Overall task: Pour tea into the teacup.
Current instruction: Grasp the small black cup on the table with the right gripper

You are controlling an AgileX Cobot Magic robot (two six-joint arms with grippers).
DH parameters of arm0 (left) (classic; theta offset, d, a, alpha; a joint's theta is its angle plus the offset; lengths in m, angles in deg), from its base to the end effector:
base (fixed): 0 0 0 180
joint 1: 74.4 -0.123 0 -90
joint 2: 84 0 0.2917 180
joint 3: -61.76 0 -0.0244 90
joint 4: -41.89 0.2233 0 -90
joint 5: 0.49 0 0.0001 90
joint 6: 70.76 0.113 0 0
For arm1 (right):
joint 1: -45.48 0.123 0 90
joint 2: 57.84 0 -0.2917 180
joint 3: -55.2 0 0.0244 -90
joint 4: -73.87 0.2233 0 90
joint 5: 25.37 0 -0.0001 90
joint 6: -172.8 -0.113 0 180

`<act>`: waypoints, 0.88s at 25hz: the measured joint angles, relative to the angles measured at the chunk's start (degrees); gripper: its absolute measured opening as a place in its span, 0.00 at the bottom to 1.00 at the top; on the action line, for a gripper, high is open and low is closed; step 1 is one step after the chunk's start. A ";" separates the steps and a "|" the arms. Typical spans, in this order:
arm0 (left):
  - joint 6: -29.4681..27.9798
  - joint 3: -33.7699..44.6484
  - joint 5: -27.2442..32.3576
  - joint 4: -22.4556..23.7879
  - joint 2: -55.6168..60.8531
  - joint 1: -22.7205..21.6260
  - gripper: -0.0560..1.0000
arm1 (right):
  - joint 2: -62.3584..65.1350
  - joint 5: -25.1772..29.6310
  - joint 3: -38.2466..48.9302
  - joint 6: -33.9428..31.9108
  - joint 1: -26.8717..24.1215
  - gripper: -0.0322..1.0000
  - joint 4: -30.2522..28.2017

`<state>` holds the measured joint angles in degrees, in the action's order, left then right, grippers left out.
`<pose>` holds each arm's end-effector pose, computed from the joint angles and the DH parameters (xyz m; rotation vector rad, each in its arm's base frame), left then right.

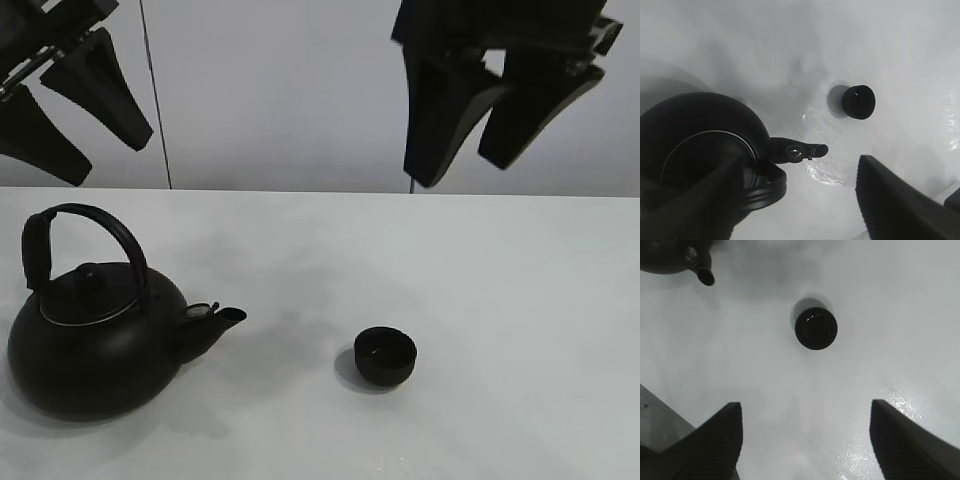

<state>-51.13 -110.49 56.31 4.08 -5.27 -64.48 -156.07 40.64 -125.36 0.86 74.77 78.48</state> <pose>0.2955 -0.1106 0.2686 0.2932 2.7263 -0.8085 0.2559 0.1530 0.2979 -0.8888 2.7292 0.1862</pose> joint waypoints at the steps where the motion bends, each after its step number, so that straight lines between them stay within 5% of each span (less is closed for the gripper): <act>1: 0.00 0.00 0.00 0.00 0.00 0.00 0.50 | -1.51 0.01 0.00 -0.49 0.07 0.51 -0.22; 22: 0.00 0.00 -0.69 0.00 0.00 0.00 0.50 | -20.38 -10.32 0.00 -3.53 0.13 0.51 1.61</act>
<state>-51.13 -110.49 55.61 4.08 -5.27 -64.48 -176.46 30.33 -125.36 -2.67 74.90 80.09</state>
